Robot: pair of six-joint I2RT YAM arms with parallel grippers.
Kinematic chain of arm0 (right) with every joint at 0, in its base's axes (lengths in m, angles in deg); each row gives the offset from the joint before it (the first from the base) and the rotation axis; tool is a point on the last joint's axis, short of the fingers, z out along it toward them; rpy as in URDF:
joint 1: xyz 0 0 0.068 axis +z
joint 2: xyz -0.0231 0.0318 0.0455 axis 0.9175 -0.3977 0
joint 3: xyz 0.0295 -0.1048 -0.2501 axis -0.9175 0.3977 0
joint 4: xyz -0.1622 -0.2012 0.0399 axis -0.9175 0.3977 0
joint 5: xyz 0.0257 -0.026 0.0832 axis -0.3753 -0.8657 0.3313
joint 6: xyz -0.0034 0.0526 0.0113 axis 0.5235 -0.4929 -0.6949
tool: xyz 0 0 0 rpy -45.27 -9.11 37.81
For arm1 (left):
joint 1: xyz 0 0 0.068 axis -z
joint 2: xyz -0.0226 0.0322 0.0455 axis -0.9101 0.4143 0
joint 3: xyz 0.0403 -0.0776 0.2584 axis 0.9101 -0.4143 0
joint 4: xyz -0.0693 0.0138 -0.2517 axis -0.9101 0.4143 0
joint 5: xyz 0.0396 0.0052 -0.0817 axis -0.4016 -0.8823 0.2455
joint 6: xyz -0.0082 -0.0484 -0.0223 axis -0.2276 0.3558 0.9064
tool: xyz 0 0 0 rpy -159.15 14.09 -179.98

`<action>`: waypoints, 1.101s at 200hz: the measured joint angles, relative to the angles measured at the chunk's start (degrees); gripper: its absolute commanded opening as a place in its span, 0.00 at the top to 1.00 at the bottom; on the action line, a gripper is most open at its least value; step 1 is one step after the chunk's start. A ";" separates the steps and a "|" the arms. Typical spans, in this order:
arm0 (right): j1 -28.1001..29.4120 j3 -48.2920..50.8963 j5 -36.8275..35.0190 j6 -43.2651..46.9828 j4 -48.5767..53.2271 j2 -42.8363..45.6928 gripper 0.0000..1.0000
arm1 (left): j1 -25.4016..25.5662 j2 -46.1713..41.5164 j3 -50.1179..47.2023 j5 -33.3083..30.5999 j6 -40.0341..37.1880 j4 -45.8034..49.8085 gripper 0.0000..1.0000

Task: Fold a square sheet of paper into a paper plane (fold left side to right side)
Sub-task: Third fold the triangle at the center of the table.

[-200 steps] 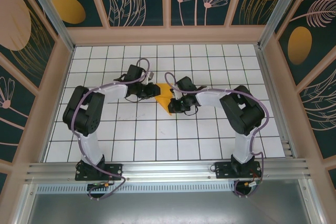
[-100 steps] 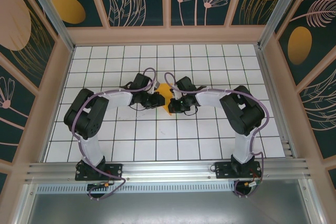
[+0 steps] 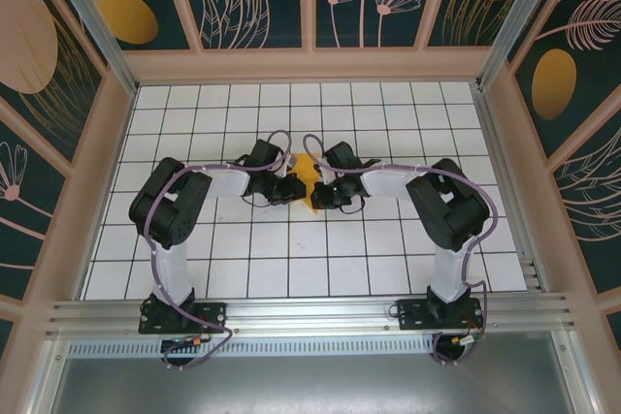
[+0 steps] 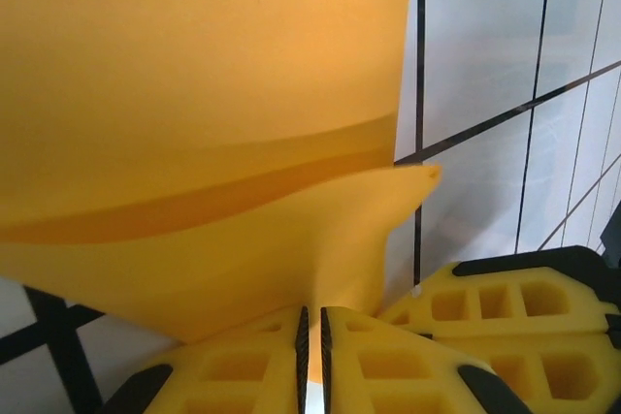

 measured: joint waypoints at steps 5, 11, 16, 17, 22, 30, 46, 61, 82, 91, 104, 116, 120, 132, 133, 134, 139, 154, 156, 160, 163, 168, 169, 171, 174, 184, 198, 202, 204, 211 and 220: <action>0.02 0.00 -0.07 0.00 0.02 0.02 0.95 | 0.00 0.09 0.13 -0.31 0.02 0.00 0.84; 0.07 0.00 -0.22 0.00 0.04 0.02 0.95 | 0.04 0.11 0.22 -0.46 0.02 0.09 0.84; 0.13 0.00 -0.33 0.00 0.07 0.04 0.95 | 0.07 0.11 0.26 -0.61 0.02 0.22 0.84; 0.13 0.00 -0.35 0.00 0.07 0.04 0.95 | 0.07 0.11 0.26 -0.63 0.02 0.22 0.84; 0.20 0.00 -0.44 0.00 0.13 0.07 0.95 | 0.11 0.11 0.39 -0.85 0.00 0.44 0.84; 0.24 0.00 -0.63 0.00 0.17 0.07 0.95 | 0.17 0.15 0.68 -1.29 -0.02 0.90 0.84; 0.35 0.00 -0.94 0.00 0.20 0.09 0.95 | 0.26 0.33 1.25 -1.99 -0.04 1.44 0.84; 0.39 0.00 -1.11 0.00 0.20 0.13 0.95 | 0.22 0.55 1.70 -2.12 -0.07 1.88 0.84; 0.46 0.00 -1.29 0.00 0.20 0.15 0.95 | 0.02 0.87 2.49 -2.38 -0.22 2.62 0.84; 0.46 0.00 -1.29 0.00 0.17 0.15 0.95 | -0.22 1.16 2.97 -2.54 -0.39 2.86 0.84; 0.46 0.00 -1.31 -0.02 0.17 0.15 0.95 | -0.76 1.60 3.74 -2.75 -0.70 3.17 0.83; 0.50 0.00 -1.33 -0.02 0.17 0.15 0.95 | -1.38 1.97 4.37 -2.97 -0.79 3.39 0.83; 0.50 0.00 -1.33 -0.02 0.15 0.15 0.95 | -1.57 2.05 4.50 -2.99 -0.90 3.43 0.83; 0.50 0.00 -1.33 -0.02 0.15 0.15 0.95 | -2.16 2.32 4.83 -3.04 -1.16 3.45 0.83; 0.50 0.00 -1.33 -0.02 0.15 0.15 0.95 | -2.21 2.36 4.85 -3.04 -1.16 3.45 0.83; 0.50 0.00 -1.33 -0.02 0.15 0.15 0.95 | -2.25 2.38 4.85 -3.04 -1.18 3.45 0.83; 0.50 0.00 -1.33 -0.02 0.15 0.15 0.95 | -2.47 2.47 4.94 -2.95 -1.25 3.45 0.83; 0.50 0.00 -1.33 -0.02 0.15 0.15 0.95 | -2.84 2.54 4.96 -2.89 -1.49 3.41 0.83; 0.50 0.00 -1.33 -0.02 0.15 0.15 0.95 | -2.89 2.54 4.96 -2.86 -1.57 3.39 0.83; 0.50 0.00 -1.33 -0.02 0.15 0.15 0.95 | -2.99 2.56 4.96 -2.82 -1.62 3.39 0.83; 0.50 0.00 -1.33 -0.02 0.15 0.15 0.95 | -3.08 2.58 4.96 -2.71 -1.64 3.37 0.83; 0.50 0.00 -1.33 -0.02 0.15 0.15 0.95 | -3.21 2.62 4.98 -2.60 -1.79 3.34 0.83; 0.50 0.00 -1.33 -0.02 0.15 0.15 0.95 | -3.26 2.64 5.01 -2.51 -1.79 3.34 0.83; 0.50 0.00 -1.33 -0.02 0.15 0.15 0.95 | -3.32 2.67 5.01 -2.47 -1.84 3.34 0.83; 0.50 0.00 -1.33 -0.02 0.15 0.15 0.95 | -3.45 2.73 5.07 -2.40 -1.88 3.34 0.83; 0.50 0.00 -1.33 0.00 0.15 0.15 0.95 | -3.96 2.91 5.29 -1.90 -2.10 3.39 0.83; 0.50 0.00 -1.36 -0.02 0.15 0.15 0.95 | -4.72 3.26 5.70 -1.64 -2.45 3.48 0.83; 0.50 0.00 -1.33 -0.02 0.15 0.15 0.95 | -4.92 3.32 5.79 -1.62 -2.58 3.48 0.83; 0.50 0.00 -1.33 -0.02 0.15 0.15 0.95 | -5.03 3.37 5.84 -1.62 -2.67 3.48 0.83; 0.50 0.00 -1.33 -0.02 0.15 0.15 0.95 | -5.49 3.50 6.10 -1.66 -2.93 3.52 0.84; 0.50 0.00 -1.36 -0.02 0.15 0.15 0.95 | -6.16 3.74 6.49 -1.86 -3.34 3.65 0.84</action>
